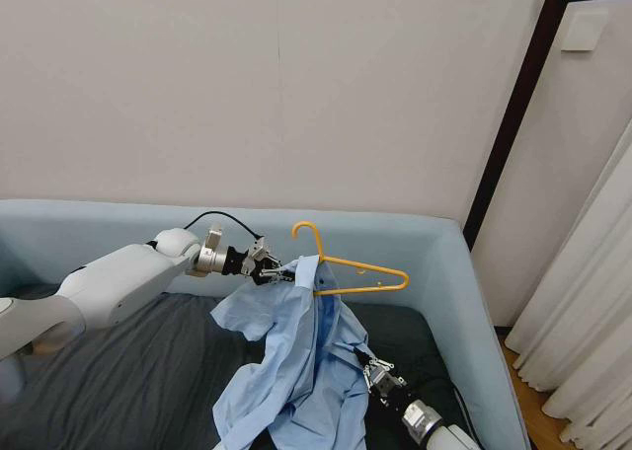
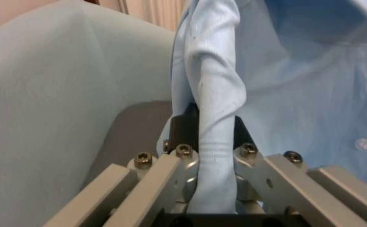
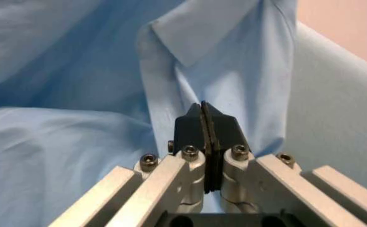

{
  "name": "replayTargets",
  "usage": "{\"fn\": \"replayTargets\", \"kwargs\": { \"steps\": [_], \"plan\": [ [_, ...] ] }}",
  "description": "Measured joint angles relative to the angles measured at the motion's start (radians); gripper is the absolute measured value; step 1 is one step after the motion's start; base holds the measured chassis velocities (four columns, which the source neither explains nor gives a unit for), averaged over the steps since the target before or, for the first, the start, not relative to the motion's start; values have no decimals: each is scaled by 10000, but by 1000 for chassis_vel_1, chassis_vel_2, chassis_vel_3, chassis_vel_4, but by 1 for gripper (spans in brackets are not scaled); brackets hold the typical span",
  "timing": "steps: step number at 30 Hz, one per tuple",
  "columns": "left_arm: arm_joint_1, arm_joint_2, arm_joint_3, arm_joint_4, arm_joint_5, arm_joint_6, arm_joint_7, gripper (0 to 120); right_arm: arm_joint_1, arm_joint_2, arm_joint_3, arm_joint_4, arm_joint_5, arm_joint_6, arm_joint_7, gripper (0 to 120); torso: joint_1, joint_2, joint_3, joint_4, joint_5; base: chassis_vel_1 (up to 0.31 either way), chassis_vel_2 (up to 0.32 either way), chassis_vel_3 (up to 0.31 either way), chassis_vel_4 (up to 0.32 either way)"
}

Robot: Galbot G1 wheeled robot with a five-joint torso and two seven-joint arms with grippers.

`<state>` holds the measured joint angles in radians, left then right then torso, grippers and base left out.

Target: Pick up the clothes from the sofa and hang them on the clothes hanger.

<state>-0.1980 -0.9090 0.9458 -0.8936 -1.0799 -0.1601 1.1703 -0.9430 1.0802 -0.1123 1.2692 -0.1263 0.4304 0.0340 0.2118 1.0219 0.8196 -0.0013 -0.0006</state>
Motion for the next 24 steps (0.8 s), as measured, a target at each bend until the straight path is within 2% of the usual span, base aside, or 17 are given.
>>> {"fn": "replayTargets", "kwargs": {
  "steps": [2,4,5,6,7,11,12,16,17,20,22,24],
  "plan": [
    [-5,39,0,-64,-2,3,0,2,8,101,-54,-12,-163,-7,70,7,0,0,0,0,0,0,0,0,0],
    [-5,39,0,-64,-2,3,0,2,8,101,-54,-12,-163,-7,70,7,0,0,0,0,0,0,0,0,0],
    [-4,70,8,-148,-16,15,-21,2,82,182,-121,-78,-265,-78,176,16,0,0,0,2,0,0,0,0,0],
    [-1,80,15,-194,-34,29,-36,2,120,227,-149,-120,-387,-132,238,21,0,0,0,2,-1,0,0,0,0],
    [-1,80,15,-194,-34,29,-36,2,120,227,-149,-120,-387,-132,238,21,0,0,0,2,-1,0,0,0,0],
    [5,122,38,-359,-147,91,-93,2,157,389,-224,-226,-898,-382,577,39,0,0,0,0,1,0,0,0,0],
    [5,122,38,-359,-147,91,-93,2,157,389,-224,-226,-898,-382,577,39,0,0,0,0,1,0,0,0,0],
    [-27,149,80,-455,-212,126,-118,2,233,451,-282,-285,-1209,-555,787,56,-1,0,0,1,0,0,0,0,0],
    [-27,149,80,-455,-212,126,-118,2,233,451,-282,-285,-1209,-555,787,56,-1,0,0,1,0,0,0,0,0],
    [-56,150,134,-517,-283,142,-129,2,343,521,-307,-437,-1407,-723,905,71,0,0,0,1,0,0,0,0,0],
    [-62,148,147,-538,-301,148,-136,2,383,540,-324,-503,-1441,-790,926,74,0,0,0,1,0,0,0,0,0],
    [-88,162,204,-655,-347,168,-174,2,464,561,-408,-604,-1449,-986,988,86,0,0,0,0,0,0,0,0,0]
  ]
}}
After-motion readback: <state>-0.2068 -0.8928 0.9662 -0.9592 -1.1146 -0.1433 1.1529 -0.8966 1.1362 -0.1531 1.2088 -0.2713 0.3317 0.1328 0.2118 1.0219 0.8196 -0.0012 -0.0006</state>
